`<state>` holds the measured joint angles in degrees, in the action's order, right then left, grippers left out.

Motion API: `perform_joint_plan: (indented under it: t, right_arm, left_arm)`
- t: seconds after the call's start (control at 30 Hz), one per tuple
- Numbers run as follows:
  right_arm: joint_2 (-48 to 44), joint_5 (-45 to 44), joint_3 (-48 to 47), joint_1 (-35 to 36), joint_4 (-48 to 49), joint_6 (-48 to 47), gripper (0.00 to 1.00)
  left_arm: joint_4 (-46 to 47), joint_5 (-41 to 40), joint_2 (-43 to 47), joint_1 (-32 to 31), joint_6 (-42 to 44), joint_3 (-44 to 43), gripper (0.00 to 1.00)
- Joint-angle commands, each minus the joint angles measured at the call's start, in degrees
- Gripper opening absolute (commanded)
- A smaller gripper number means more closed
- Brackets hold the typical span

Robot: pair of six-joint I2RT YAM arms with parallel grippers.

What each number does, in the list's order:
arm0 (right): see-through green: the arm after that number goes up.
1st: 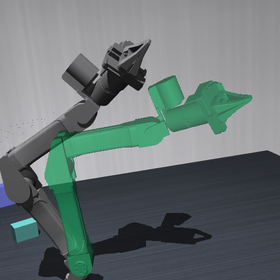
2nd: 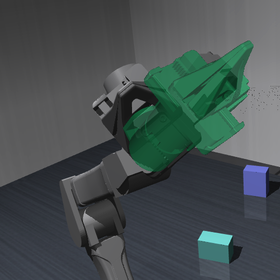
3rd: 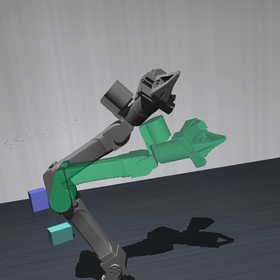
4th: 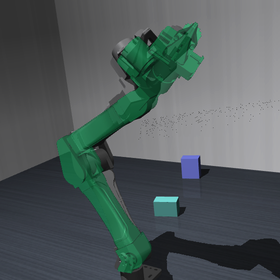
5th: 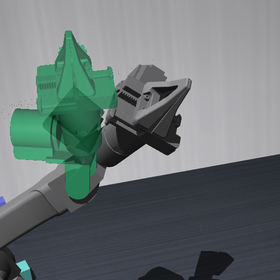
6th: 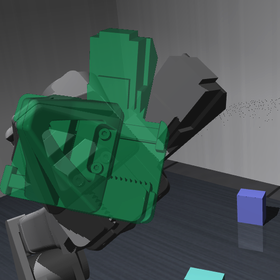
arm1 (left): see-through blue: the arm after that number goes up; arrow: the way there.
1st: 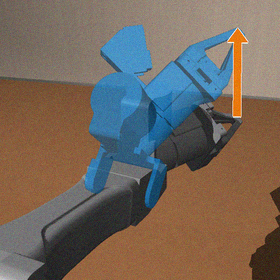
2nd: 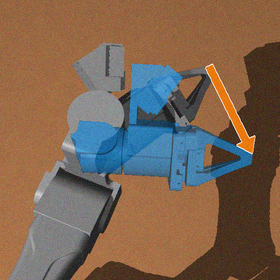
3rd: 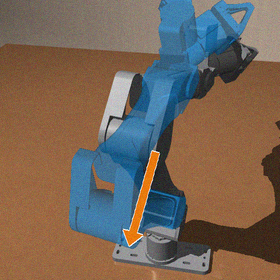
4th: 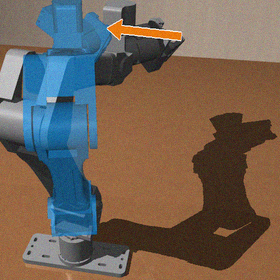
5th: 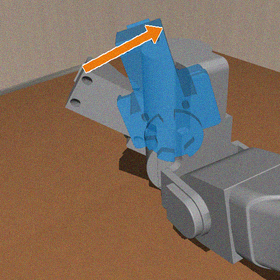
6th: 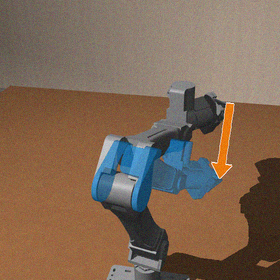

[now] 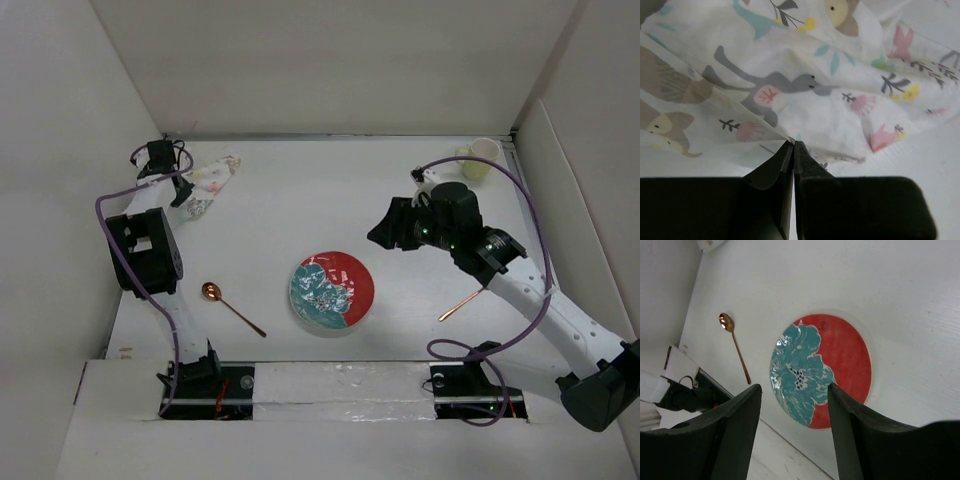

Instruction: Set the dinner table for one person

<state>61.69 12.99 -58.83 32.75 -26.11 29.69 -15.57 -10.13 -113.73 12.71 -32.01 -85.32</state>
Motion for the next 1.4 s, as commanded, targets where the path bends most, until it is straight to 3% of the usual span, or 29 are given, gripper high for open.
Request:
perform_joint_plan:
  t: [0.0,0.07,0.1,0.13,0.17,0.2,0.33,0.37,0.4,0.43,0.47,0.5,0.63,0.7,0.83,0.97,1.07,1.13,1.17,1.27,1.37]
  right_arm:
    - [0.5,-3.5,-5.1,0.6,3.7,-0.7,0.56]
    - [1.0,-4.2,-6.1,0.6,4.7,-0.7,0.45]
    - [1.6,-4.6,-6.6,0.6,5.0,-0.7,0.33]
    - [1.9,-4.7,-7.8,0.6,5.4,-0.7,0.28]
    - [2.2,-5.3,-8.9,0.6,5.9,-0.5,0.13]
    - [2.3,-5.7,-8.9,0.6,5.9,-0.5,0.07]
    - [3.0,-7.2,-12.8,0.6,6.4,-0.3,0.04]
    - [3.0,-7.8,-14.4,0.6,6.4,-0.3,0.06]
    - [3.1,-8.8,-15.0,0.6,6.4,-0.2,0.2]
    - [3.0,-9.9,-15.9,0.6,7.0,0.1,0.4]
    - [3.0,-9.9,-15.9,0.6,7.0,0.1,0.4]
    - [3.0,-11.1,-16.7,0.6,7.1,0.2,0.61]
    - [5.5,-17.0,-19.2,-0.1,3.4,0.3,0.81]
    - [6.3,-17.6,-18.0,-2.1,3.8,0.6,0.94]
    - [8.8,-13.4,-15.9,-4.9,8.4,0.5,0.96]
    - [12.8,-6.1,-15.2,-5.6,11.8,1.2,0.92]
    - [15.1,-3.9,-15.0,-5.6,11.6,3.1,0.74]
    - [14.8,-3.9,-13.9,-5.1,12.0,3.9,0.24]
    - [14.5,-4.5,-13.6,-5.1,11.6,4.4,0.15]
    - [12.5,-7.0,-11.8,-4.3,9.5,4.5,0.02]
    - [9.8,-9.6,-8.7,-4.3,8.0,5.4,0.01]
  left_arm:
    - [2.7,4.2,10.8,-3.0,1.9,0.2,0.0]
    - [1.4,5.3,14.8,-5.8,2.7,-2.6,0.0]
    - [1.1,6.3,16.1,-8.4,3.0,-3.8,0.0]
    - [0.9,7.2,17.4,-9.6,2.7,-5.1,0.0]
    - [0.6,12.7,19.4,-11.8,1.7,-9.4,0.0]
    - [0.6,12.8,20.2,-13.0,1.7,-9.4,0.0]
    - [-0.9,17.8,22.5,-18.9,0.1,-20.0,0.0]
    - [-1.0,20.6,23.2,-19.6,-0.9,-23.6,0.0]
    - [-0.7,22.3,23.7,-19.7,-1.5,-25.2,0.0]
    - [0.5,25.5,24.9,-19.7,-3.0,-27.2,0.0]
    - [1.4,26.3,25.6,-19.7,-3.6,-27.9,0.0]
    - [1.9,26.7,26.1,-19.7,-3.8,-28.6,0.0]
    - [3.2,28.8,26.8,-19.7,-4.4,-30.1,0.0]
    - [5.7,29.3,27.4,-19.7,-5.0,-26.8,0.0]
    - [9.1,30.0,25.6,-19.7,-6.0,-21.6,0.0]
    - [12.7,31.8,19.4,-21.1,-7.2,-19.4,0.0]
    - [13.1,27.0,14.0,-24.7,-5.1,-23.4,0.0]
    - [14.2,26.2,11.2,-28.8,-4.9,-25.8,0.0]
    - [13.6,24.0,7.9,-30.5,-3.7,-29.3,0.0]
    - [10.1,20.0,1.7,-37.0,-1.3,-35.8,0.0]
    - [7.8,19.6,-4.5,-40.6,-2.5,-38.8,0.0]
